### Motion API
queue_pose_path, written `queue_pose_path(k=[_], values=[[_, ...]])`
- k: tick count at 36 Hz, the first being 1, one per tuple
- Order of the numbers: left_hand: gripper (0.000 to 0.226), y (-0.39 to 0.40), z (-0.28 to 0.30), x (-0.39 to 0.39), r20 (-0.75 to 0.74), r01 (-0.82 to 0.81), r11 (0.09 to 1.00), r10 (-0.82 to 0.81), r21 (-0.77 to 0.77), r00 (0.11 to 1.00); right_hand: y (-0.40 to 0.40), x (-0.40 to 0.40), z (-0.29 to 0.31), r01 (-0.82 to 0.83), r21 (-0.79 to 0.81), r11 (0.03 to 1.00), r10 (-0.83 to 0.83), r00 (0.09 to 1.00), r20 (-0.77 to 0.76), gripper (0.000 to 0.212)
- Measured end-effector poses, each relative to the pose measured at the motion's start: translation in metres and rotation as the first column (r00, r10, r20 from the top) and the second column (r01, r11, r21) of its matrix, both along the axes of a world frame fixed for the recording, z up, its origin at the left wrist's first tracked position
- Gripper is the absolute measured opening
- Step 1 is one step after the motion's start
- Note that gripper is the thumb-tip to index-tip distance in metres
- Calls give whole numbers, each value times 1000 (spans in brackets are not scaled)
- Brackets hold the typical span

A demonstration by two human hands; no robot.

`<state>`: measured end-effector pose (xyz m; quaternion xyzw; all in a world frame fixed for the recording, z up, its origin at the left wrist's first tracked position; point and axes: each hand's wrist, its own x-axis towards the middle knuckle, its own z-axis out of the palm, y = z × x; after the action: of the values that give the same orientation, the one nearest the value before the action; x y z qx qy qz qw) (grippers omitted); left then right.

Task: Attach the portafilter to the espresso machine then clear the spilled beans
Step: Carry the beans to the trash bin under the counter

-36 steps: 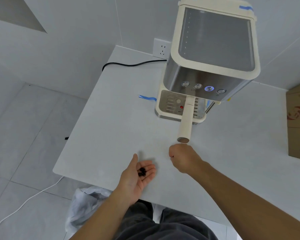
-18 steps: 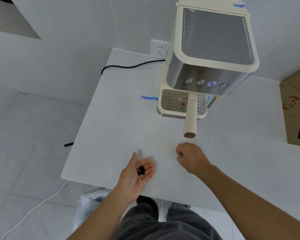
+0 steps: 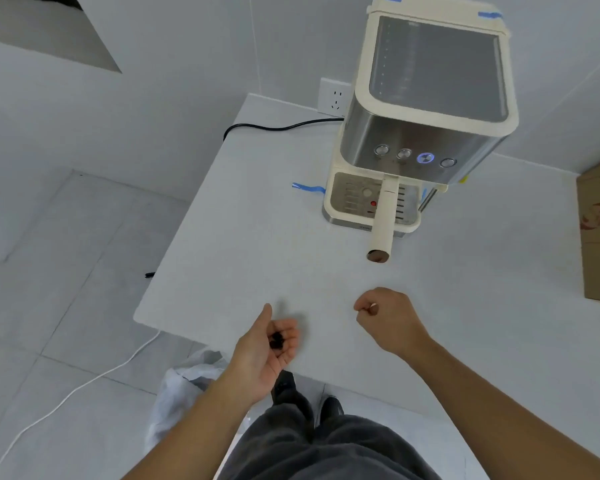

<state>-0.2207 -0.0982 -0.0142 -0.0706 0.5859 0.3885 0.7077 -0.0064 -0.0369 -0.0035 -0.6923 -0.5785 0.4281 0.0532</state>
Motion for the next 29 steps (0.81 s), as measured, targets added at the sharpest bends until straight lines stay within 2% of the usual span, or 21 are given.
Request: queue_pose_path(k=[8, 11, 18, 24, 29], values=[[43, -49, 5, 16, -5, -117, 993, 117, -12, 993, -9, 6, 13, -63, -11, 998, 60, 984, -167, 27], [42, -66, 3, 20, -5, -148, 989, 148, -24, 989, -15, 7, 15, -68, -32, 997, 59, 973, -223, 24], [51, -106, 8, 28, -63, -238, 970, 235, -46, 970, -29, -6, 22, -157, -69, 985, 131, 946, -295, 20], [51, -143, 13, 13, -91, -361, 932, 356, -41, 930, -44, -46, 24, -255, -121, 959, 199, 916, -349, 15], [50, -182, 15, -12, -85, -511, 858, 506, -56, 858, -63, -88, 18, -334, -168, 928, 254, 893, -371, 16]])
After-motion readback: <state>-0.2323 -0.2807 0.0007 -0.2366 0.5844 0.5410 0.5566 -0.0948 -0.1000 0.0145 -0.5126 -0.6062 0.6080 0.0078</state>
